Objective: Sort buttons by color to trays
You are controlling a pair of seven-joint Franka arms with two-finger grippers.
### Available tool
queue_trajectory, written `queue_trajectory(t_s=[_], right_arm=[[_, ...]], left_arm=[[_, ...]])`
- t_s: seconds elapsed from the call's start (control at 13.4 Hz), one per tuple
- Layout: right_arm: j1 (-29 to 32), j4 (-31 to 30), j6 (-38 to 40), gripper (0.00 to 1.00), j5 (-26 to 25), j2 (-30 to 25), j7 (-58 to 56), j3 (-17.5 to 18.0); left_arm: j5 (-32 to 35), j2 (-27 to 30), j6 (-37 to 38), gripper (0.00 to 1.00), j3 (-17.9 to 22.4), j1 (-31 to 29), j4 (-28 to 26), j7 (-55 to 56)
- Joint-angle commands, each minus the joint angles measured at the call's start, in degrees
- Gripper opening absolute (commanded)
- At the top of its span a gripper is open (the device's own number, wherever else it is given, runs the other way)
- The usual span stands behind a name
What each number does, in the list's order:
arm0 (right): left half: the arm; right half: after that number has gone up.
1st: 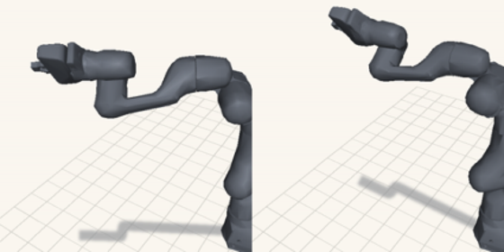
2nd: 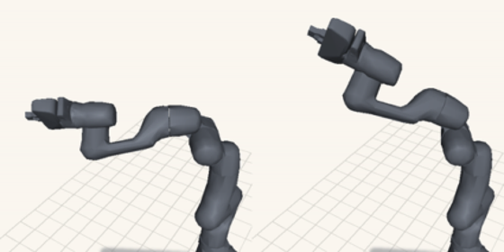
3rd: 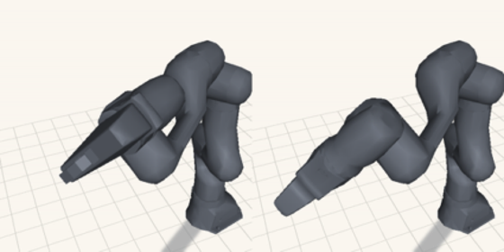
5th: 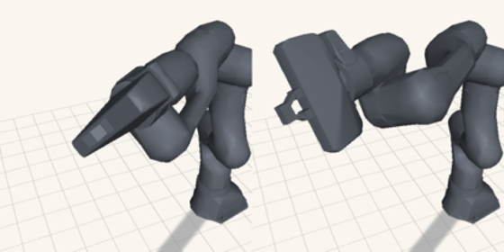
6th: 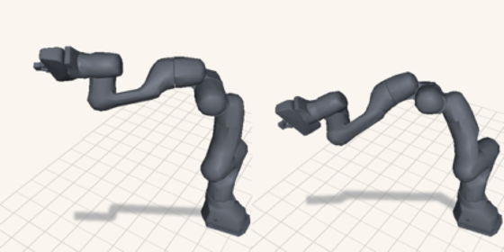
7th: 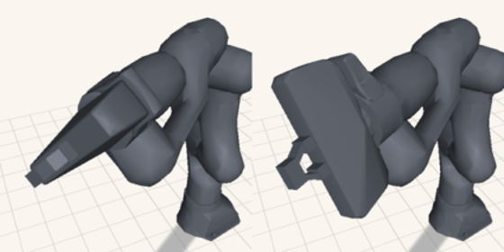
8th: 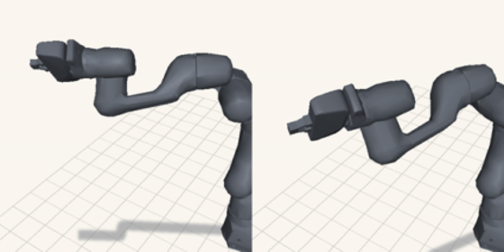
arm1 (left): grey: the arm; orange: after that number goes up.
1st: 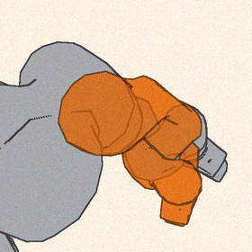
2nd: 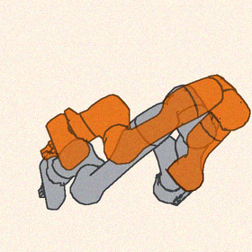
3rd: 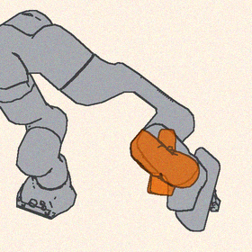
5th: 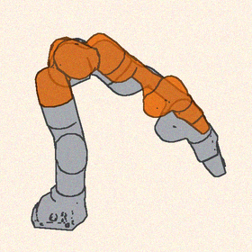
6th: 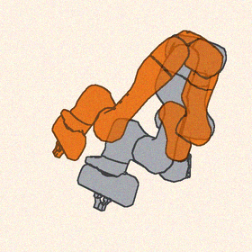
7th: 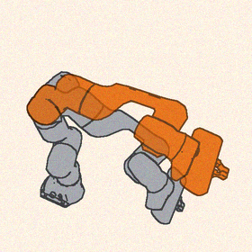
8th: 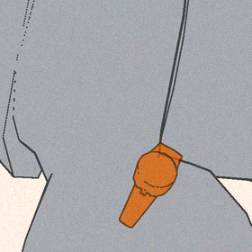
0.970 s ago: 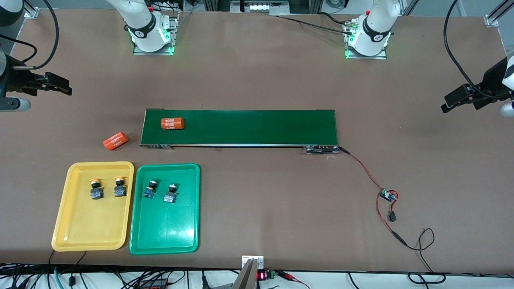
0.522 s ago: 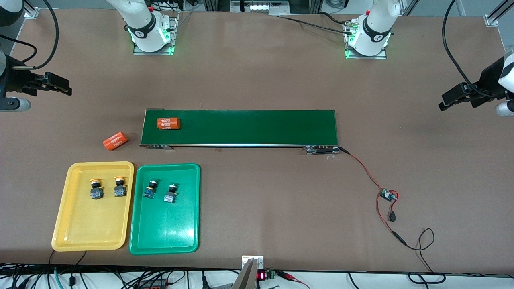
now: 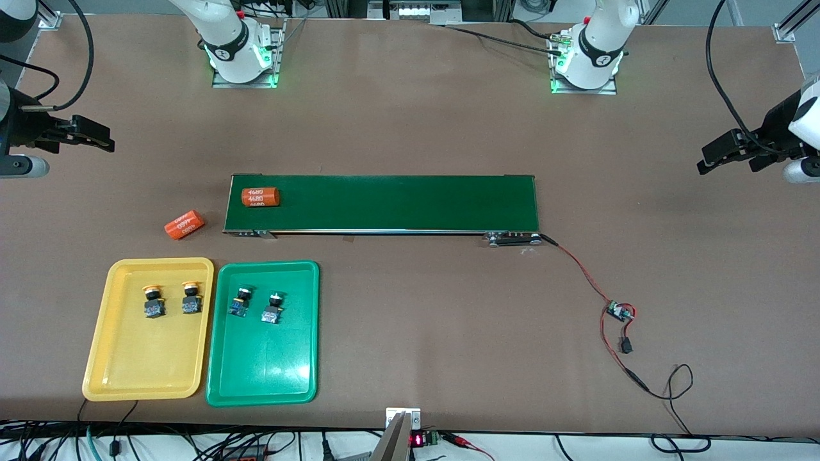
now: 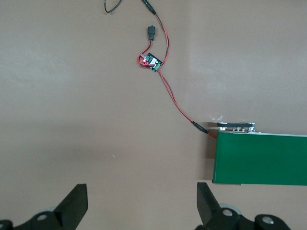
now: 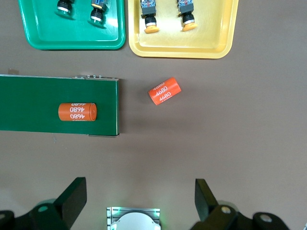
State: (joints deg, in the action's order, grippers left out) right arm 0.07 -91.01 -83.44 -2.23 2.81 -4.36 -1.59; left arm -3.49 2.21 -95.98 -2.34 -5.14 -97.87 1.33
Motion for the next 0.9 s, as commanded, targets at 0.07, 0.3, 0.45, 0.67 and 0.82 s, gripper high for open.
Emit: queue_trajectory(t_s=[0.07, 0.3, 0.45, 0.67, 0.82], right_arm=[[0.4, 0.6, -0.2, 1.0, 0.3, 0.3, 0.3, 0.2], [0.4, 0.6, -0.2, 1.0, 0.3, 0.3, 0.3, 0.2], [0.4, 0.6, -0.1, 1.0, 0.2, 0.3, 0.3, 0.2], [0.4, 0.6, -0.1, 1.0, 0.2, 0.3, 0.3, 0.2], [0.4, 0.6, -0.1, 1.0, 0.2, 0.3, 0.3, 0.2]], left_arm=[[0.3, 1.0, 0.7, 1.0, -0.3, -0.6, -0.2, -1.9], [0.3, 1.0, 1.6, 1.0, -0.4, -0.5, -0.2, -1.9], [0.3, 1.0, 2.1, 1.0, -0.4, -0.6, -0.2, -1.9], [0.4, 1.1, 2.1, 1.0, -0.5, -0.5, -0.2, -1.9], [0.3, 1.1, 2.2, 1.0, -0.5, -0.5, -0.3, -1.9]])
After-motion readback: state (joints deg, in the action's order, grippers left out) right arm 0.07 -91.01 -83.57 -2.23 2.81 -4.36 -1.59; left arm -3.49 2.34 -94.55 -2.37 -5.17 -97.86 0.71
